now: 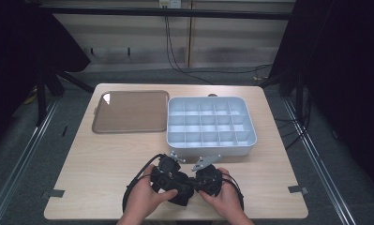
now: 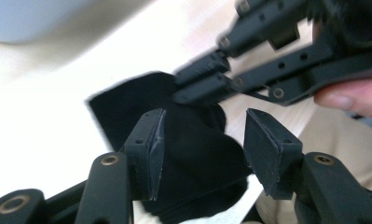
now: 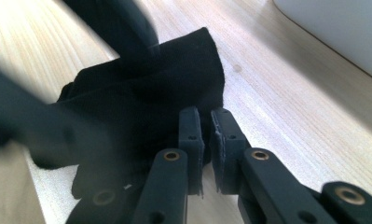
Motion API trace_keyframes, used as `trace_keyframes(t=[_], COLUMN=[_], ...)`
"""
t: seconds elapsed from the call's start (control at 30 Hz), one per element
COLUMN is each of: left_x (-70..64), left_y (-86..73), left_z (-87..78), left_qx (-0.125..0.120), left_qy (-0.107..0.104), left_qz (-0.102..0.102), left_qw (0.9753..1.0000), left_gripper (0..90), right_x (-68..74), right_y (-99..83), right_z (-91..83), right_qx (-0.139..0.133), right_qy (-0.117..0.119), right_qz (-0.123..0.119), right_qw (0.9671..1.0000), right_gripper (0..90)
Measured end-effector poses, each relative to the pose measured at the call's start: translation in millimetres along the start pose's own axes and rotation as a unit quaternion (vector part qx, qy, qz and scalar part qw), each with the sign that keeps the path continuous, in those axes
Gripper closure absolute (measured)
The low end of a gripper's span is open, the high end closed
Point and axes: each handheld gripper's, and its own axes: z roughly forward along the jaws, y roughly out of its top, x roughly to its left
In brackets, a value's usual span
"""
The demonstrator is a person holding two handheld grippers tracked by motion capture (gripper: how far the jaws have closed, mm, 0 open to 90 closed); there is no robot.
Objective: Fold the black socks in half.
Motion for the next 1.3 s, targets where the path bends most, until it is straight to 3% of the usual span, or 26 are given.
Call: trace_keyframes(t=[0.07,0.13,0.27,0.4,0.6,0.73,0.87,1.03,1.13,1.3], left_x=[7.4,16.0,24.8,23.8,22.1,20.6,17.6,15.4,17.1,29.9], left_y=[-0.8,-3.0,-11.0,-16.8,-17.0,-17.1,-16.4,-15.9,-14.3,-4.5], left_z=[-7.9,-10.3,0.5,15.8,24.2,27.3,27.7,27.8,23.1,12.5], left_qx=[-0.015,-0.011,0.007,0.035,0.043,0.040,0.046,0.046,0.043,0.006], left_qy=[0.017,0.033,0.036,0.046,0.059,0.066,0.076,0.082,0.081,0.094], left_qz=[-0.009,-0.021,-0.040,-0.030,-0.033,-0.043,-0.036,-0.034,-0.046,-0.068], left_qw=[0.9997,0.9992,0.9985,0.9979,0.9968,0.9961,0.9954,0.9950,0.9947,0.9932], left_gripper=[47.4,47.3,45.8,46.2,45.3,44.3,45.1,46.5,46.1,46.7], right_x=[0.3,0.1,0.2,-0.4,-2.9,-5.6,-5.2,-0.9,-0.2,0.0], right_y=[-0.4,-0.4,-0.3,-0.9,-1.2,2.9,9.1,7.8,3.0,0.4], right_z=[-0.5,-0.3,-0.3,-0.4,-3.6,-13.3,-21.2,-10.2,-4.4,-3.0], right_qx=[0.002,0.001,0.002,0.000,-0.001,-0.016,-0.025,0.001,0.008,0.010], right_qy=[0.000,-0.001,0.000,0.001,-0.007,-0.016,-0.015,-0.012,-0.013,-0.013], right_qz=[0.004,0.002,-0.002,0.003,0.018,0.031,0.033,0.017,0.013,0.017], right_qw=[1.0000,1.0000,1.0000,1.0000,0.9998,0.9993,0.9990,0.9998,0.9998,0.9997], right_gripper=[84.0,84.0,84.0,83.2,73.0,67.3,62.0,62.2,64.0,64.4])
